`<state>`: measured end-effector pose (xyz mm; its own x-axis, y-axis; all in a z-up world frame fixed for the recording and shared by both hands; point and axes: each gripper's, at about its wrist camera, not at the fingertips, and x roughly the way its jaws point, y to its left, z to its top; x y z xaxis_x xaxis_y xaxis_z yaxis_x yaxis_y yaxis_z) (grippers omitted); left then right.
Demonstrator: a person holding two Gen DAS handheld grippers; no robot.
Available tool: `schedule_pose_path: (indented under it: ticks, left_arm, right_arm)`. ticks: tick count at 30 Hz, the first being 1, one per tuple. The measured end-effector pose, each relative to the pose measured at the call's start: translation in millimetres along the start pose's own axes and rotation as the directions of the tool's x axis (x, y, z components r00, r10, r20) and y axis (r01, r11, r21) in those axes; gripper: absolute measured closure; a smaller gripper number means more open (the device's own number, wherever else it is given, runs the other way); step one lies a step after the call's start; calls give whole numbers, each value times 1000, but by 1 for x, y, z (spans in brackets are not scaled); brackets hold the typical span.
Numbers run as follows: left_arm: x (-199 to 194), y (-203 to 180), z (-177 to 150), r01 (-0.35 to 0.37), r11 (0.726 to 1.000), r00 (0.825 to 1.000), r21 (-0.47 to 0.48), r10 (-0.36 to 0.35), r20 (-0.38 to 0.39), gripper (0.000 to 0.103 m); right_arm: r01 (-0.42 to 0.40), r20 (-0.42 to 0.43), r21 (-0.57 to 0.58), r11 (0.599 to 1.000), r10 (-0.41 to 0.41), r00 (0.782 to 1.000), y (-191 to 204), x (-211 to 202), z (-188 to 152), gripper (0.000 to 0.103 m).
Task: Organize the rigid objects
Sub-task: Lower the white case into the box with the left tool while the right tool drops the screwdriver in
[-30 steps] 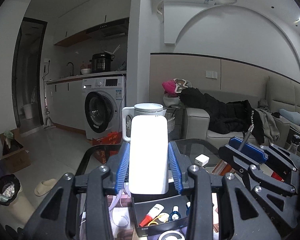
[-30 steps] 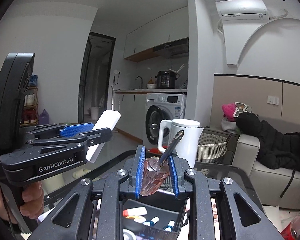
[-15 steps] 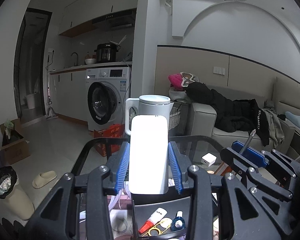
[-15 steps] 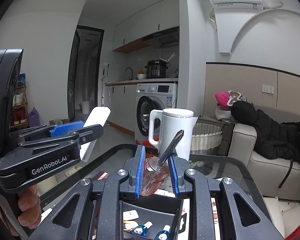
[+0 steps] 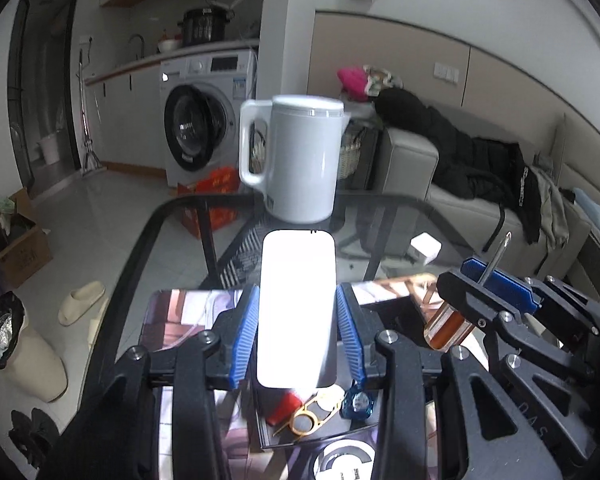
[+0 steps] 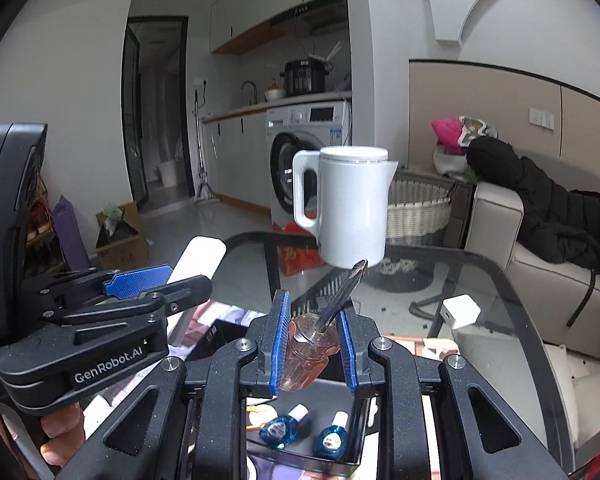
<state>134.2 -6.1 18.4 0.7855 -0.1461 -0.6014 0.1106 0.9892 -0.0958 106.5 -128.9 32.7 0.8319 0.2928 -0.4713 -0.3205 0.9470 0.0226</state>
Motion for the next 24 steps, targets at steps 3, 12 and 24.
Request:
schedule_pose_path:
  ticks: [3, 12, 24]
  left_arm:
    - [18, 0, -5, -8, 1000, 995, -1, 8, -95, 65]
    - [58, -6, -25, -1, 1000, 952, 19, 7, -307, 65]
    - [67, -11, -38, 11, 999, 920, 47, 9, -392, 65]
  right_arm:
    - [-18, -106, 12, 1000, 19, 994, -2, 19, -6, 81]
    - [-26, -380, 52, 998, 44, 924, -15, 70, -36, 80]
    - [-29, -473, 43, 999, 46, 880, -15, 85, -59, 80]
